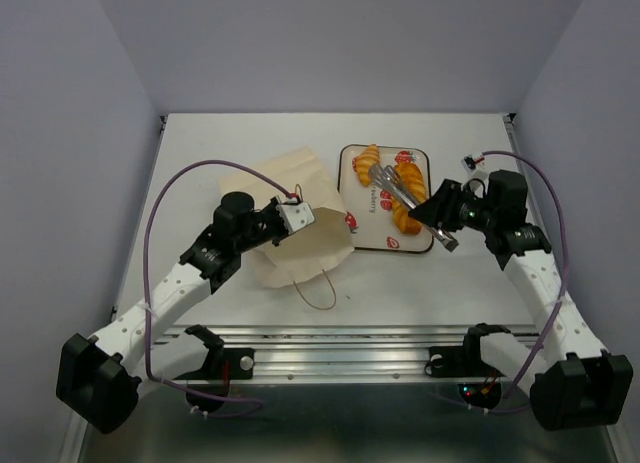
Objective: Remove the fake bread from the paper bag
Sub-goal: Take out the fake bread from the paper bag.
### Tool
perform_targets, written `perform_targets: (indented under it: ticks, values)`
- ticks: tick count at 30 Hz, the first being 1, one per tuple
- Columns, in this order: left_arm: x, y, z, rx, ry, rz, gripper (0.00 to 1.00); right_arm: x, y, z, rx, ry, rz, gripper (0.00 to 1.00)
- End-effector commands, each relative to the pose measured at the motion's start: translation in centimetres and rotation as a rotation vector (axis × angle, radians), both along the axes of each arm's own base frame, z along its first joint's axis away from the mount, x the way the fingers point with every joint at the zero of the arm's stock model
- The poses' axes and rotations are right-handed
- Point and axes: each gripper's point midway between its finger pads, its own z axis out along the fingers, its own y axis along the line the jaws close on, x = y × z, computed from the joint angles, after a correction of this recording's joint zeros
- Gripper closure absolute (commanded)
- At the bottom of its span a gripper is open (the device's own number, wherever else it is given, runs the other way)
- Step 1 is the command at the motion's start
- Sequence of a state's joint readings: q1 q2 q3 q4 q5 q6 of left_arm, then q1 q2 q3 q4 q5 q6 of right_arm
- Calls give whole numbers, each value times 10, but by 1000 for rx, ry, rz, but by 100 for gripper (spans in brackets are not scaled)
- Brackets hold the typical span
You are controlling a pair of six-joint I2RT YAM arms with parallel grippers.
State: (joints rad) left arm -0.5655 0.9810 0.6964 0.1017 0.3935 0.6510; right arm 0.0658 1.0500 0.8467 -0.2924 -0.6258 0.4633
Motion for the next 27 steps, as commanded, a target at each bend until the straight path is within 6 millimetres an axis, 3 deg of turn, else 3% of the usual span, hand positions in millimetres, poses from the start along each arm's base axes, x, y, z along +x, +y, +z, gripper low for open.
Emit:
perform_targets:
  ticks: [1, 5, 9, 15, 27]
  values:
    - [5, -8, 34, -69, -91, -32, 100, -51, 3, 10, -15, -15, 93, 48]
    - [2, -11, 34, -83, -83, -50, 100, -84, 5, 28, -5, -52, 131, 48]
    - [0, -12, 32, -93, -78, -62, 100, -119, 17, 35, 27, -68, 278, 48]
    - [-1, -16, 30, -113, -50, -63, 100, -157, 28, 54, 77, -151, 420, 47]
    - [9, -16, 32, -128, -13, -21, 100, -152, 36, 51, 109, -194, 485, 48]
